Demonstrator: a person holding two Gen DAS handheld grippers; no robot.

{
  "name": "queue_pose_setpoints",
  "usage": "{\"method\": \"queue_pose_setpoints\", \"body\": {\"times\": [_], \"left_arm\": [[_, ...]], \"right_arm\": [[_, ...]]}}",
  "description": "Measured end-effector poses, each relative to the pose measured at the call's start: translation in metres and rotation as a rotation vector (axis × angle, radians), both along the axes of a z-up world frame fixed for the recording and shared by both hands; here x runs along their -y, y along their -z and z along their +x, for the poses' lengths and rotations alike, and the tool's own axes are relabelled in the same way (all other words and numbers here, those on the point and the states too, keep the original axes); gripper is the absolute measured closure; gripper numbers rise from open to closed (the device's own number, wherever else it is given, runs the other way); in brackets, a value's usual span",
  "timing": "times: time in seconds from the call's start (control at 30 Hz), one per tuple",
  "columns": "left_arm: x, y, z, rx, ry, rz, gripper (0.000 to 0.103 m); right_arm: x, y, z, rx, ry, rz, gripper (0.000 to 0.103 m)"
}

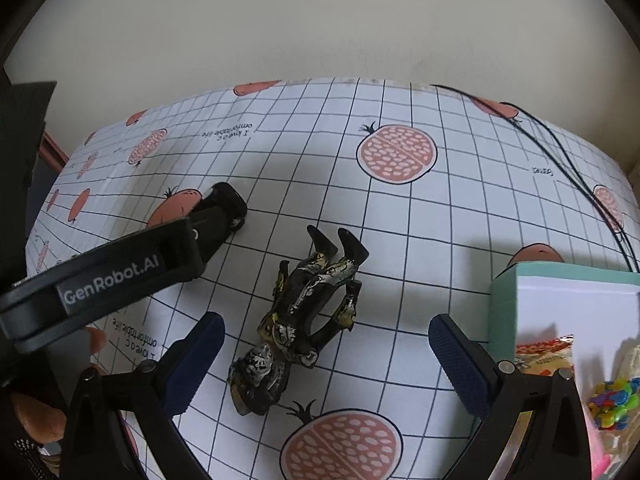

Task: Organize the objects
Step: 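Close the left gripper on the black toy car while the right grasps the robot figure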

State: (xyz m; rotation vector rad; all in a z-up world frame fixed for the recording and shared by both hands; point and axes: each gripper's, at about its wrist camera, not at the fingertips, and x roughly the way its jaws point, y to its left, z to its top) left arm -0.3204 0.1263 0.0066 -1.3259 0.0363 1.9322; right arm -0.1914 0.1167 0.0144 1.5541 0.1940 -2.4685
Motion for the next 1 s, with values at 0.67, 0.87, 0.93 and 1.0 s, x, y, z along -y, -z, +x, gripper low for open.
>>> {"method": "queue_pose_setpoints", "body": {"times": [0.67,0.87,0.93,1.0], "left_arm": [[-0.001,-0.001,0.009,-0.008,0.037,0.019,0.073],[0.002,-0.002,0.012,-0.003,0.032,0.031,0.074],[0.004,-0.002,0.012,0.001,0.029,0.035,0.074],[0.004,-0.001,0.013,0.005,0.027,0.038,0.074]], "right_arm": [[0.011,0.007,-0.003,-0.009,-0.033,0.031,0.025],[0.016,0.006,-0.002,-0.004,-0.065,0.039,0.042],[0.017,0.007,-0.001,0.000,-0.073,0.039,0.043],[0.018,0.007,0.000,0.001,-0.081,0.040,0.043]]}}
